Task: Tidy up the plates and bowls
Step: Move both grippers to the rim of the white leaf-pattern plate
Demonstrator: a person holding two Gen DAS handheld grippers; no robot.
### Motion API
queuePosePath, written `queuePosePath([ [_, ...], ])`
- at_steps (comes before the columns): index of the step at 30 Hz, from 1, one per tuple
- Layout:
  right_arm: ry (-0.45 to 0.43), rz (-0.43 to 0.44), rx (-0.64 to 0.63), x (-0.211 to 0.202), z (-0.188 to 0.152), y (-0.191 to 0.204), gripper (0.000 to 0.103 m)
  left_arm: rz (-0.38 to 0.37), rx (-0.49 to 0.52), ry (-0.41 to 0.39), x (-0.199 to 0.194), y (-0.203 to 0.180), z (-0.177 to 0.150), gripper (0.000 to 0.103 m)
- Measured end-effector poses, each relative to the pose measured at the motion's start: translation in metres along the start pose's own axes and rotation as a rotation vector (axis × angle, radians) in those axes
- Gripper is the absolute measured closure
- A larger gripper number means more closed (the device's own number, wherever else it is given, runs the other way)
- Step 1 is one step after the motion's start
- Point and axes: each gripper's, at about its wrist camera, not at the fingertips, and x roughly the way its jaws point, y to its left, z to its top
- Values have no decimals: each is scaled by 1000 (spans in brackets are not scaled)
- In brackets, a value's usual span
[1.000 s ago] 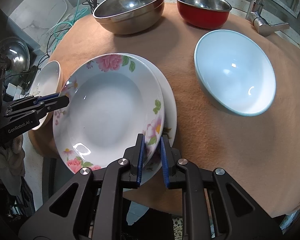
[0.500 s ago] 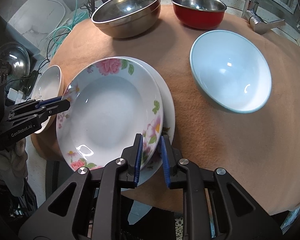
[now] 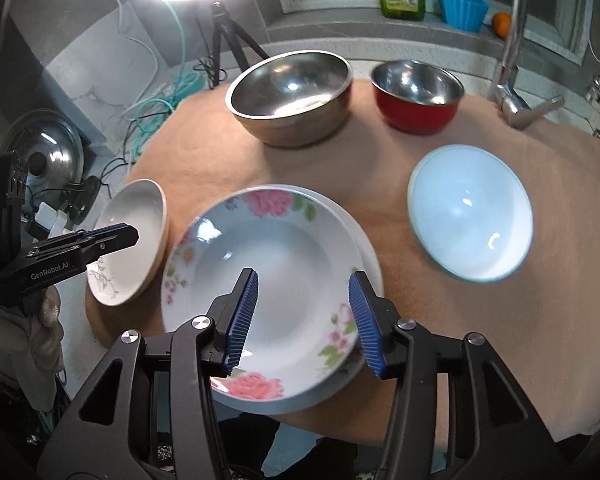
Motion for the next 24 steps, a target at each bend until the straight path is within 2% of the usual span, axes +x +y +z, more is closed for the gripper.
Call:
queuePosePath([
  [2,-15,26,-14,0,3,11,43,15,-19,-19,-9,8,-1,74],
  [10,-74,90,-89,7,16,59,40,75,-136,-77,-36,55,-10,73],
  [12,-66,102,-112,12,20,72,36,88,-161,-80,-39,66,-14,73],
  [16,-23,108,-147,24,26,94,36,109,-220,-91,-46,88,-23,73],
  [24,29,152,-151,44,32,112,36,146,-310,-86,-48,120,-41,73],
])
